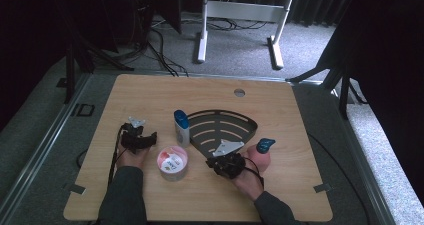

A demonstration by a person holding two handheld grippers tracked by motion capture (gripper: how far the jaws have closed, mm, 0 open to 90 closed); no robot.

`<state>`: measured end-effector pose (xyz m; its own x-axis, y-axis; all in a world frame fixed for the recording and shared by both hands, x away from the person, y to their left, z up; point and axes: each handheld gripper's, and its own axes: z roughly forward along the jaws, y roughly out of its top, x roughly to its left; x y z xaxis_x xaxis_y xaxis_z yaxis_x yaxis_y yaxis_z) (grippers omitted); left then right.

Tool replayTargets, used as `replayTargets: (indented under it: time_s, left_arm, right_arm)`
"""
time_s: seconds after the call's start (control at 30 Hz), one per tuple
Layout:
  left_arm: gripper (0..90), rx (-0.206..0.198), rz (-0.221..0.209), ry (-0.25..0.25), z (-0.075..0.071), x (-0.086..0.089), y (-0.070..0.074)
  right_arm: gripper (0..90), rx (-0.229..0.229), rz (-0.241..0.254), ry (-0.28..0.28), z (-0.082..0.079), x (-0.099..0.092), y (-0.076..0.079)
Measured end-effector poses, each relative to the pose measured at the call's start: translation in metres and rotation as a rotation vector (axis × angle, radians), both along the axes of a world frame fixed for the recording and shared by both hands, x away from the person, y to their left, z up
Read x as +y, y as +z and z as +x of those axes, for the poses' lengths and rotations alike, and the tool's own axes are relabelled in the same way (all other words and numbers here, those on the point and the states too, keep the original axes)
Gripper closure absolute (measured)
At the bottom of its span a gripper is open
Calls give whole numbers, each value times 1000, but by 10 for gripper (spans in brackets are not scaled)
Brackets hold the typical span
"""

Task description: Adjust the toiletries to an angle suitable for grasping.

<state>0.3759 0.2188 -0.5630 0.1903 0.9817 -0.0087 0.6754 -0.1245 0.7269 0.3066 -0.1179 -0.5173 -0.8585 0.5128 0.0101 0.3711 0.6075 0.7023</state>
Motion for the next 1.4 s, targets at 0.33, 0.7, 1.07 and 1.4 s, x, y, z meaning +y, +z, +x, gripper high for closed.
replayTargets:
  time_s: [0.33,0.7,1.07,1.4]
  left_arm:
    - [299,0,0,0,0,0,0]
    - [299,0,0,0,0,0,0]
    - [299,0,0,0,0,0,0]
    - [299,0,0,0,0,0,0]
  right_arm:
    - [869,3,-39,-45,-22,-49,-3]
    - [900,33,-61,-161,-36,-111,-13]
    - [900,38,-64,-275,-36,-157,-12]
    - [900,24,-66,-337,-21,-177,-8]
